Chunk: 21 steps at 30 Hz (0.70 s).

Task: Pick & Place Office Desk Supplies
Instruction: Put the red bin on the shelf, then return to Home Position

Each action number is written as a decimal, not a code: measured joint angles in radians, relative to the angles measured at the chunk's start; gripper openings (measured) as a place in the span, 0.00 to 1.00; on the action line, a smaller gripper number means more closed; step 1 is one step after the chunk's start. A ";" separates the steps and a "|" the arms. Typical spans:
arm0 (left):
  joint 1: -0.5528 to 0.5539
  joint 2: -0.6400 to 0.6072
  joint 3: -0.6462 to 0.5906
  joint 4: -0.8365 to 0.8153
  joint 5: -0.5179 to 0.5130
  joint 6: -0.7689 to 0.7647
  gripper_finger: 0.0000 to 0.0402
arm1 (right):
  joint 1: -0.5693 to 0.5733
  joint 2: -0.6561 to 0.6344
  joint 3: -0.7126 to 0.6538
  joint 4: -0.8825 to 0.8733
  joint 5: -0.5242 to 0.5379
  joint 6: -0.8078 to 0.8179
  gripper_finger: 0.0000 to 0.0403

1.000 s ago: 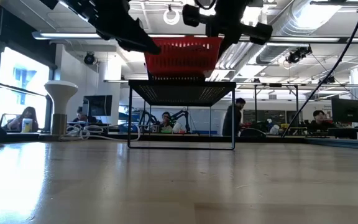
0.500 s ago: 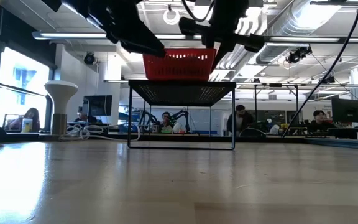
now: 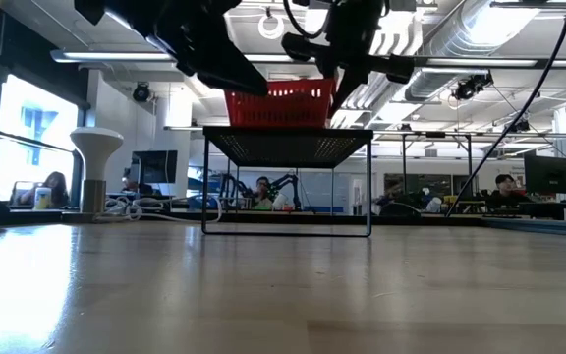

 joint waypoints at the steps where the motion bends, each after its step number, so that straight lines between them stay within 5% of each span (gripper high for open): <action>1: 0.004 0.000 0.000 0.002 -0.001 -0.001 0.49 | 0.000 0.000 0.000 0.000 0.000 0.011 0.01; 9: 0.023 0.000 0.000 0.008 -0.001 -0.022 0.49 | 0.002 0.000 0.000 0.018 -0.017 0.020 0.06; 21: 0.023 0.000 0.000 0.008 -0.001 -0.015 0.49 | 0.004 0.000 0.002 0.022 0.009 0.068 0.29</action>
